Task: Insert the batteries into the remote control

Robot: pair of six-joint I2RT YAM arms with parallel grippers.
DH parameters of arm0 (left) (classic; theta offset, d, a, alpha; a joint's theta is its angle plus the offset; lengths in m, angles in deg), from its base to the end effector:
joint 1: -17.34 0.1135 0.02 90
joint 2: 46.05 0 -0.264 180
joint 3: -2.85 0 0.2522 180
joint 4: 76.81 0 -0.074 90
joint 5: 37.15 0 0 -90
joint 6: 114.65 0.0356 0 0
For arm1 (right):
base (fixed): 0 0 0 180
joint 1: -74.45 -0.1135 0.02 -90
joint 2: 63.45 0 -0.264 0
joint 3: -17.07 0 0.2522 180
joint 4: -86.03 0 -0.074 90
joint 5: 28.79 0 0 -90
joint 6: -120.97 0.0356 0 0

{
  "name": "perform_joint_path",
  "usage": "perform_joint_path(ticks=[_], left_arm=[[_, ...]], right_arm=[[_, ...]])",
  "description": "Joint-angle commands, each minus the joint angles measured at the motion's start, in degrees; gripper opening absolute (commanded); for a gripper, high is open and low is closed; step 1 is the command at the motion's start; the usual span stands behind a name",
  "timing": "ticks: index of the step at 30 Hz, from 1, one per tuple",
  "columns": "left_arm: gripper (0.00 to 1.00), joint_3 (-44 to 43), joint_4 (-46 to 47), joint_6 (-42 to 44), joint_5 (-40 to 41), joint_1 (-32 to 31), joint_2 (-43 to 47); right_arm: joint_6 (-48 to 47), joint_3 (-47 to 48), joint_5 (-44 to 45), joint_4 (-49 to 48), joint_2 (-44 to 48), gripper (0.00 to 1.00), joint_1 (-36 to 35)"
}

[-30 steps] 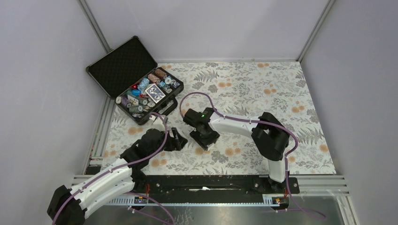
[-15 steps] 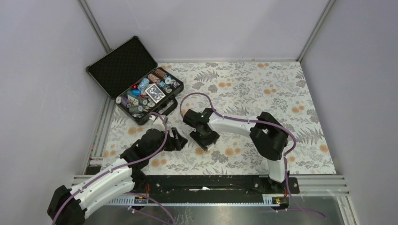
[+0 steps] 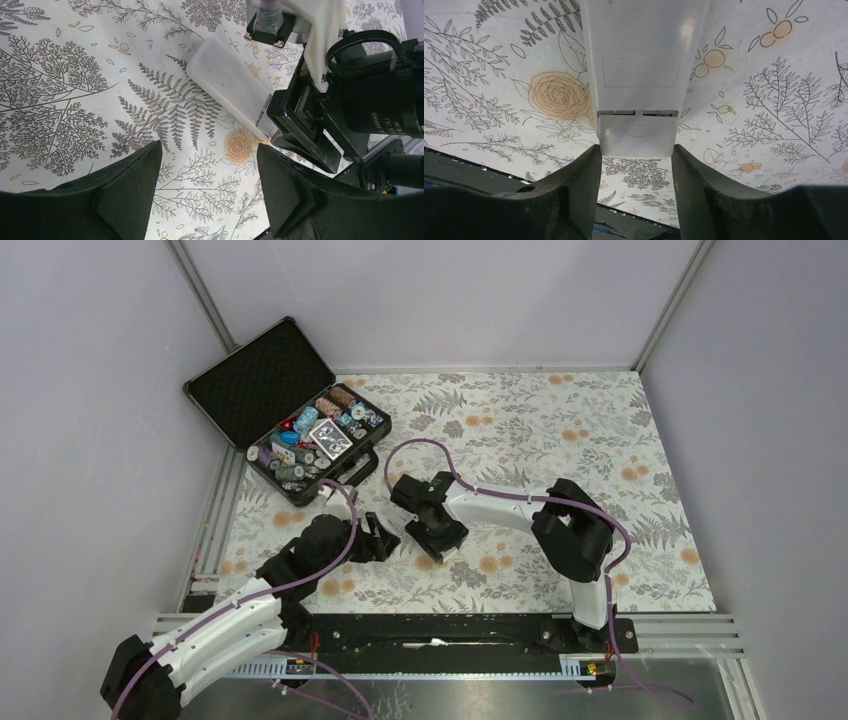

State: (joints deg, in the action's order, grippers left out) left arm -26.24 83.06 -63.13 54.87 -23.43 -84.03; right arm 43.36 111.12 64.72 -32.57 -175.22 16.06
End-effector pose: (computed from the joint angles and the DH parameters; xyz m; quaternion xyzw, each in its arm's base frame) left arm 0.1196 -0.1015 0.1838 0.0083 0.8616 -0.3118 0.4004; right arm 0.2004 0.3215 0.1743 -0.3861 0.9171 0.0300 0.0949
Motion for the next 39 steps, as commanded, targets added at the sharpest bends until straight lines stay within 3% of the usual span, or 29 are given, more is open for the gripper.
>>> perform_joint_path(ticks=[1, 29, 39], left_arm=[[0.74, 0.4, 2.5, 0.1, -0.1, 0.2, -0.1], [0.74, 0.5, 2.5, 0.0, -0.4, 0.2, -0.4], [0.74, 0.5, 2.6, 0.1, -0.4, 0.2, -0.5]], right_arm=[[1.2, -1.2, -0.5, 0.8, 1.8, 0.22, -0.5], [-0.3, 2.1, -1.3, -0.6, -0.4, 0.23, -0.6], [-0.6, 3.1, -1.6, -1.6, -2.1, 0.28, -0.6]])
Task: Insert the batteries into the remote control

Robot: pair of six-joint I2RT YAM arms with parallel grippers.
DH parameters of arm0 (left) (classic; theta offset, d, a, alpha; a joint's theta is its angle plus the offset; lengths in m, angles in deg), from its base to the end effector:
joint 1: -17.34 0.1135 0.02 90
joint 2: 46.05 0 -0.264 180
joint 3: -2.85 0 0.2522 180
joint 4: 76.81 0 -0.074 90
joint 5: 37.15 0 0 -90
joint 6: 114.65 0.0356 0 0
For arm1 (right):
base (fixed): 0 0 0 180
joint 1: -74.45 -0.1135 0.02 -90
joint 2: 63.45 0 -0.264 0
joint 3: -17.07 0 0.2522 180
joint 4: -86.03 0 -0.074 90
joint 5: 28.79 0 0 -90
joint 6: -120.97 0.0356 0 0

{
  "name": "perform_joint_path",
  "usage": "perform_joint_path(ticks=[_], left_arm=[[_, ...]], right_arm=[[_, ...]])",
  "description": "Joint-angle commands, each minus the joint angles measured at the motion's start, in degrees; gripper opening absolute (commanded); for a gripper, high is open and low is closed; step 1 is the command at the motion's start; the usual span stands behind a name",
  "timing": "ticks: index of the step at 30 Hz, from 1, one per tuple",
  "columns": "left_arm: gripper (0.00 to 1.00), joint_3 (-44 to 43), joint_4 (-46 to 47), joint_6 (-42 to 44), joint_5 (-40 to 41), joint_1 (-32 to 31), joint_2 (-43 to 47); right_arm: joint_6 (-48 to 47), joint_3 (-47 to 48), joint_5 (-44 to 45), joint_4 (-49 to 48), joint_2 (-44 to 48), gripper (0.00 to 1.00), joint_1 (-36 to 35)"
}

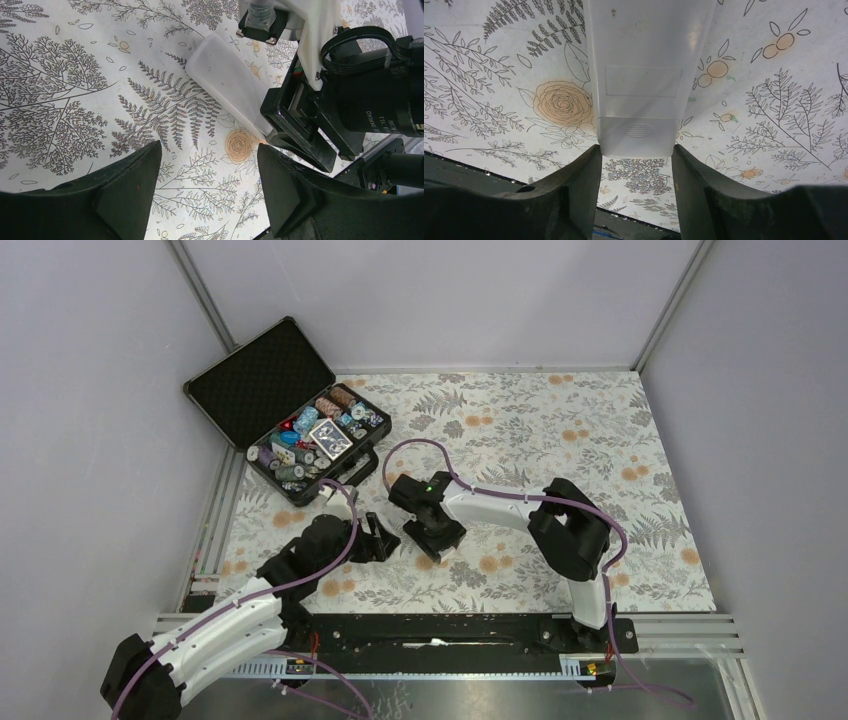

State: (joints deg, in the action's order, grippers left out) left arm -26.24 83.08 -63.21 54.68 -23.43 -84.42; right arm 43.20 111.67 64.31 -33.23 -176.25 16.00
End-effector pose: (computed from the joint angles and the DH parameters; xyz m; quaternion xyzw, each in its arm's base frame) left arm 0.1199 -0.1019 0.1829 0.0086 0.8632 -0.3114 0.3972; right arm 0.2020 0.3253 0.1706 -0.3881 0.9162 0.0338 0.0942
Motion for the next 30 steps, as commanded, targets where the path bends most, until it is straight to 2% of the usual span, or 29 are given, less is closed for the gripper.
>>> perform_joint_path(ticks=[1, 7, 13, 16, 18, 19, 20, 21, 22, 30], left_arm=[[0.74, 0.5, 2.6, 0.1, -0.2, 0.2, -0.2], [0.74, 0.5, 2.7, 0.2, -0.2, 0.2, -0.3], [0.74, 0.5, 2.7, 0.2, -0.3, 0.2, -0.5], [0.74, 0.5, 2.8, 0.2, -0.3, 0.2, -0.5], [0.74, 0.5, 2.8, 0.2, -0.4, 0.2, -0.5], [0.74, 0.5, 2.9, 0.2, -0.4, 0.2, -0.6], [0.75, 0.5, 2.9, 0.1, -0.4, 0.2, -0.6], [0.75, 0.5, 2.9, 0.1, -0.3, 0.3, -0.6], [0.75, 0.5, 2.9, 0.1, -0.3, 0.2, -0.6], [0.75, 0.4, 3.1, 0.2, 0.0, 0.2, -1.2]], right_arm=[[-0.4, 2.6, -1.2, -1.1, -1.1, 0.28, -0.5], [-0.1, 2.1, -1.3, -1.9, -1.0, 0.4, -0.5], [0.1, 1.0, -0.8, -2.9, -0.6, 0.6, -0.5], [0.3, 0.7, -0.4, -3.3, -0.3, 0.64, -0.5], [0.4, 0.4, -0.3, -3.7, 0.1, 0.71, -0.5], [0.4, 0.4, -0.3, -3.8, 0.1, 0.75, -0.5], [0.4, 0.4, -0.1, -3.7, 0.1, 0.83, -0.5], [0.5, 0.3, 0.0, -3.8, 0.2, 0.97, -0.5], [0.5, 0.3, 0.2, -3.8, 0.3, 0.99, -0.5], [1.3, -2.0, 2.7, -5.3, 4.9, 1.0, -0.5]])
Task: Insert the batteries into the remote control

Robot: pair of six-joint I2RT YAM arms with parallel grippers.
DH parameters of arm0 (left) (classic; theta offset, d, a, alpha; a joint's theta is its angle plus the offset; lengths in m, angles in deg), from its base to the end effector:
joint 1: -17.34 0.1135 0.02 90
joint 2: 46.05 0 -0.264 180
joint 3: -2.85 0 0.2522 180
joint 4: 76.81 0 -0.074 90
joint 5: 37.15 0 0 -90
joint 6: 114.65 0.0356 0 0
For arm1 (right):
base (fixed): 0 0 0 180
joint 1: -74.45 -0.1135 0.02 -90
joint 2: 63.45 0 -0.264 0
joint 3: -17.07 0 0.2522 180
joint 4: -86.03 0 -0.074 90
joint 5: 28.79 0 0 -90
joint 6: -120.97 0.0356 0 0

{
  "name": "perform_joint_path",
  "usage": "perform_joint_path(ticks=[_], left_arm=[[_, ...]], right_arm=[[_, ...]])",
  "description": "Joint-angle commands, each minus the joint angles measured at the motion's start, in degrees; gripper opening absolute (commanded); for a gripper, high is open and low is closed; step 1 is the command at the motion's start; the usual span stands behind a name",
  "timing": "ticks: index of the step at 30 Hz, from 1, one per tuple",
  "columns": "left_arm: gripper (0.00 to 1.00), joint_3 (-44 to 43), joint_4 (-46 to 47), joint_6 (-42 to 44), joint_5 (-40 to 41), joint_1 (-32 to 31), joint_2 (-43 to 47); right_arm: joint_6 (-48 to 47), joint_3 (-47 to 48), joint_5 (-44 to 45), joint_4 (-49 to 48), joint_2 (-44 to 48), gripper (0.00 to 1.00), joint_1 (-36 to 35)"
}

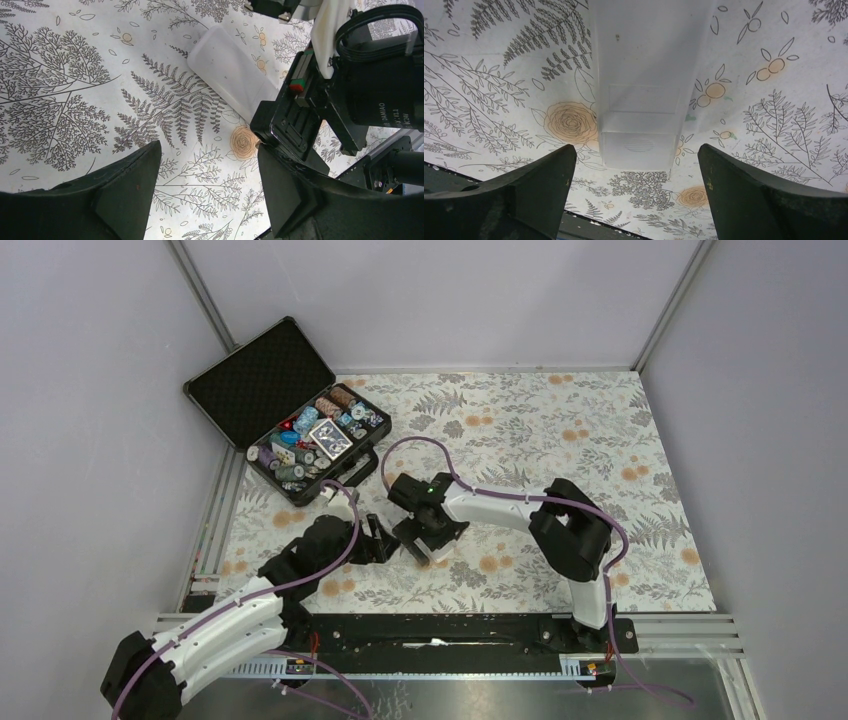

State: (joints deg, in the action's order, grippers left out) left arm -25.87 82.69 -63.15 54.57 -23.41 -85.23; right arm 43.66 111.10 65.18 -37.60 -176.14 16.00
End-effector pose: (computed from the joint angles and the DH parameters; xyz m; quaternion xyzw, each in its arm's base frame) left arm 0.1199 -0.1019 0.1781 0.0097 0.8701 -0.3041 0.3878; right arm 0.2057 0.3303 0.1706 -0.3811 0.9147 0.0478 0.1259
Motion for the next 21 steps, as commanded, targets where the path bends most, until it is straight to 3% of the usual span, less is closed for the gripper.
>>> perform_joint_path(ticks=[1, 5, 11, 21], left_arm=[[0.76, 0.0, 3.7, 0.1, 0.1, 0.1, -0.6], [0.78, 0.0, 4.6, 0.2, 0.0, 0.2, -1.7], [0.99, -0.3, 6.1, 0.4, 0.7, 0.3, -3.7], [0.99, -7.0, 9.0, 0.0, 0.4, 0.9, -16.2]], right_arm=[[1.0, -2.2, 2.1, -1.2, 5.6, 1.0, -0.5], [2.4, -5.9, 5.6, -3.1, 9.3, 1.0, -0.5], [4.7, -14.0, 11.2, -9.6, 18.8, 0.99, -0.4], [7.0, -29.3, 14.5, -21.2, 33.9, 1.0, 0.2]])
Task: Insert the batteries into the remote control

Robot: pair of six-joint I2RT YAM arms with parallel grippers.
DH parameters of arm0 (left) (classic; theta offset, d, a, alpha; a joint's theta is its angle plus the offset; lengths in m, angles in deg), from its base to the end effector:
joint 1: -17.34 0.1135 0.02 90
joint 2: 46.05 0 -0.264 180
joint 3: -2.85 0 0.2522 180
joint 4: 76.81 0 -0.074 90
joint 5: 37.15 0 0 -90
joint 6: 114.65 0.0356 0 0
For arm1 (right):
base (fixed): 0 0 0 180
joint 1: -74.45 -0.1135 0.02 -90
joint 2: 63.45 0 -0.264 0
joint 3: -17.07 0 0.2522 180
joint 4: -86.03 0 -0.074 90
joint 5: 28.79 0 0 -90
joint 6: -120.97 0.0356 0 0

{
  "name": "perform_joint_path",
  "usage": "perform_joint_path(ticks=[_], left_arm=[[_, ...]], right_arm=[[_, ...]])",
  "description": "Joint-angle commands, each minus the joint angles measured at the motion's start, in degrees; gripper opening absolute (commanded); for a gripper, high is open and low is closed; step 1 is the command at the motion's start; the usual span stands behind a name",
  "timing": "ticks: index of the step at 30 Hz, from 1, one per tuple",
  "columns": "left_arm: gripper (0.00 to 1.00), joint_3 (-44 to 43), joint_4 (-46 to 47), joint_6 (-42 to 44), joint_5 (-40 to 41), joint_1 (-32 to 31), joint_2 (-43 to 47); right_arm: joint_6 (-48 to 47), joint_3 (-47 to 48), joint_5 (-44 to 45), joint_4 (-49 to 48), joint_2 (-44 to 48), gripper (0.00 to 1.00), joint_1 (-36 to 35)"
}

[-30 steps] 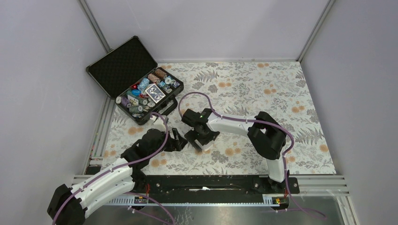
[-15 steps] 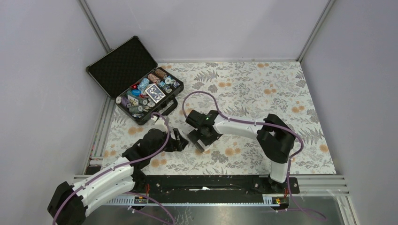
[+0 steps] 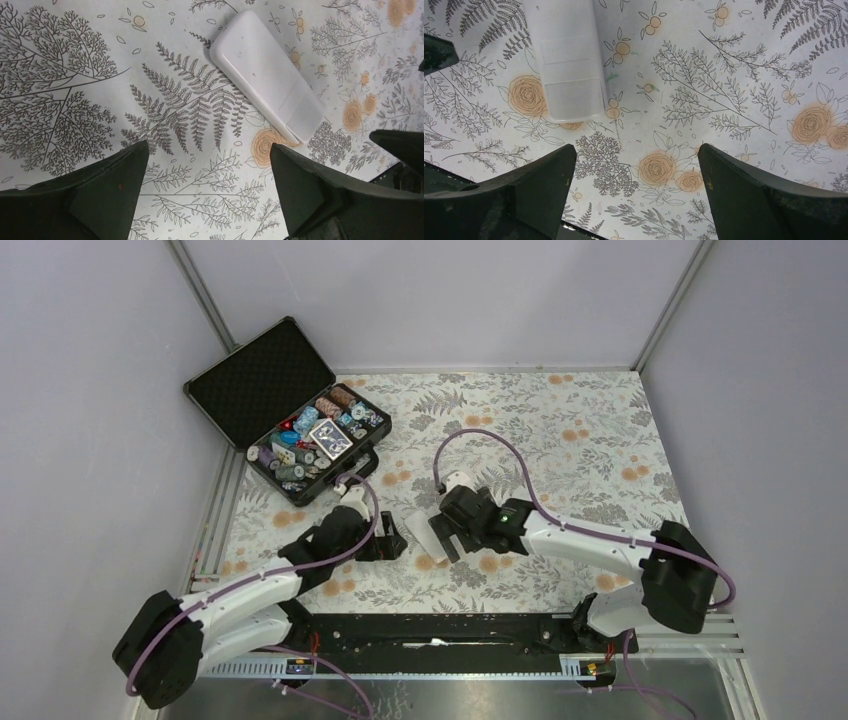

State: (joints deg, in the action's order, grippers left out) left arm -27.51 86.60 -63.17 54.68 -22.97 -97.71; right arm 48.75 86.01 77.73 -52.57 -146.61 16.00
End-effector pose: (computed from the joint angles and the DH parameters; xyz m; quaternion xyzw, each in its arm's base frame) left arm 0.1362 -0.1141 0.1617 0.0070 0.8983 -0.2678 0.3484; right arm 0.1625 0.2453 0.2244 -0.2887 0.9013 0.0725 0.3148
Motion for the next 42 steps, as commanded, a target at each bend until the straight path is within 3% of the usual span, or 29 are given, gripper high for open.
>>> perform_joint_path(ticks=[1, 6, 9, 11, 19, 24, 30, 42], left_arm=[[0.99, -6.4, 5.3, 0.0, 0.3, 0.5, -4.8], [0.99, -12.6, 3.8, 0.4, 2.3, 0.6, -8.8], [0.98, -17.7, 1.0, 1.2, 3.8, 0.6, -12.7], [0.92, -20.7, 0.1, 1.5, 3.8, 0.6, -15.7], [0.35, -29.9, -0.2, 2.9, 3.4, 0.6, -26.2], [0.0, -34.6, 0.6, 4.2, 1.1, 0.6, -33.5], [0.0, -38.5, -0.7, 5.2, -0.7, 0.6, -40.3], [0.0, -39.9, -2.4, 6.3, -4.4, 0.8, -47.4]], right_arm=[[1.8, -5.5, 0.9, -7.6, 5.4, 1.0, 0.3], [2.4, -9.2, -2.0, -10.4, 9.5, 0.94, 0.3], [3.3, -11.3, -2.1, -12.0, 12.3, 0.85, 0.3], [3.9, -12.9, -1.9, -13.1, 14.4, 0.76, 0.3], [5.6, -15.1, -3.2, -14.0, 19.6, 0.3, 0.3], [5.7, -16.4, -4.4, -14.3, 20.6, 0.2, 0.3], [6.4, -17.6, -5.5, -15.4, 21.1, 0.0, 0.3], [7.6, -16.8, -6.7, -16.1, 18.1, 0.0, 0.2]])
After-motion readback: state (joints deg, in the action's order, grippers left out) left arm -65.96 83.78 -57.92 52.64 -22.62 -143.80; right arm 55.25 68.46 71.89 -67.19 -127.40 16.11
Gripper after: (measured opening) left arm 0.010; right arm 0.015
